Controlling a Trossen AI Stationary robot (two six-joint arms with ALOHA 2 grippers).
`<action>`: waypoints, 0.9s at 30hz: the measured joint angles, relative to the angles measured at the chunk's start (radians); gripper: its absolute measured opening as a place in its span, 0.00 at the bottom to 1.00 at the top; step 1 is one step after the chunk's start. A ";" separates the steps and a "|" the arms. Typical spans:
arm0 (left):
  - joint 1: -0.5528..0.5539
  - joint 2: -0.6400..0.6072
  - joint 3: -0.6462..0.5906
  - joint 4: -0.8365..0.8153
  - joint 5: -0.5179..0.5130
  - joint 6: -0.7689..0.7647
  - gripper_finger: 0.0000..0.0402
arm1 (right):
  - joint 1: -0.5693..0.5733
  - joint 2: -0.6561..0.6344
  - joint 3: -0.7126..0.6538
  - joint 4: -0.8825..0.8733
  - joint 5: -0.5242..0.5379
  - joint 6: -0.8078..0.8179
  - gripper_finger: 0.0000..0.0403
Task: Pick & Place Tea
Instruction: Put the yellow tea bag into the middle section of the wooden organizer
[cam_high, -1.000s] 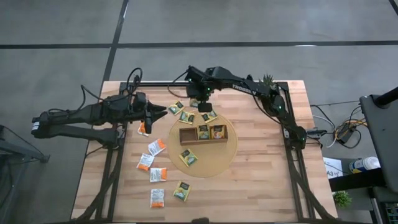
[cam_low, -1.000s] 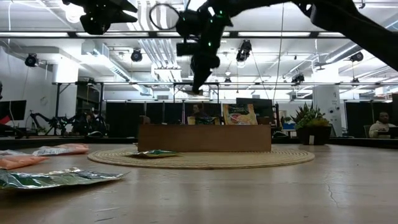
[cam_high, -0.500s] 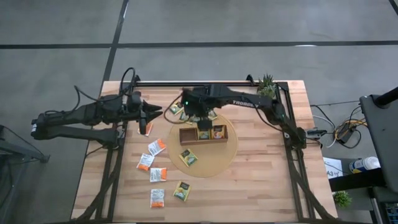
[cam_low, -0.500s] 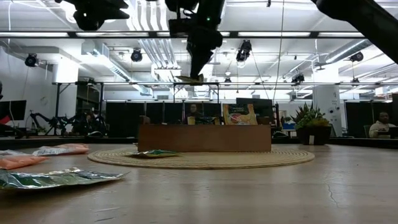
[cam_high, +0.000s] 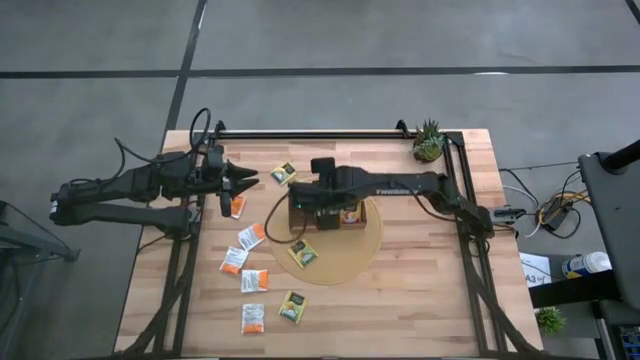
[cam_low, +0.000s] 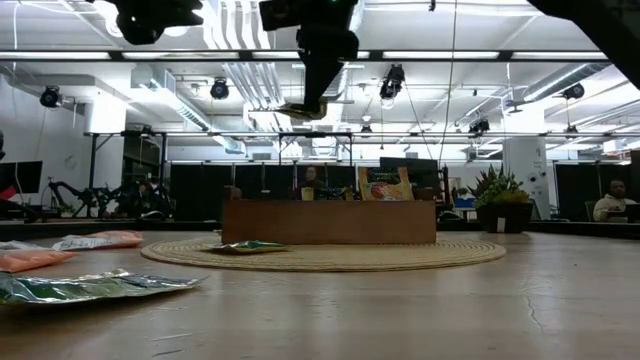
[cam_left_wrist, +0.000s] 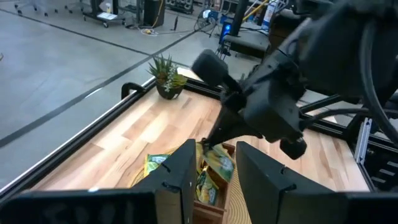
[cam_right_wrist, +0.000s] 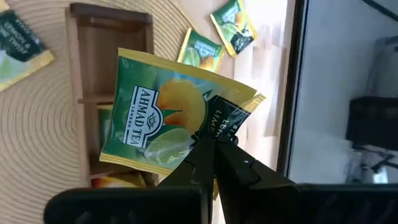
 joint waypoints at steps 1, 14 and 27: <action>0.000 -0.004 0.000 -0.003 0.000 0.000 0.27 | 0.009 0.000 -0.002 -0.014 0.015 0.011 0.02; 0.000 -0.039 0.000 -0.021 0.007 -0.001 0.27 | 0.105 0.000 -0.114 -0.055 0.269 0.118 0.02; 0.000 -0.038 0.000 -0.020 0.021 -0.001 0.27 | 0.107 0.000 -0.262 0.060 0.320 0.150 0.02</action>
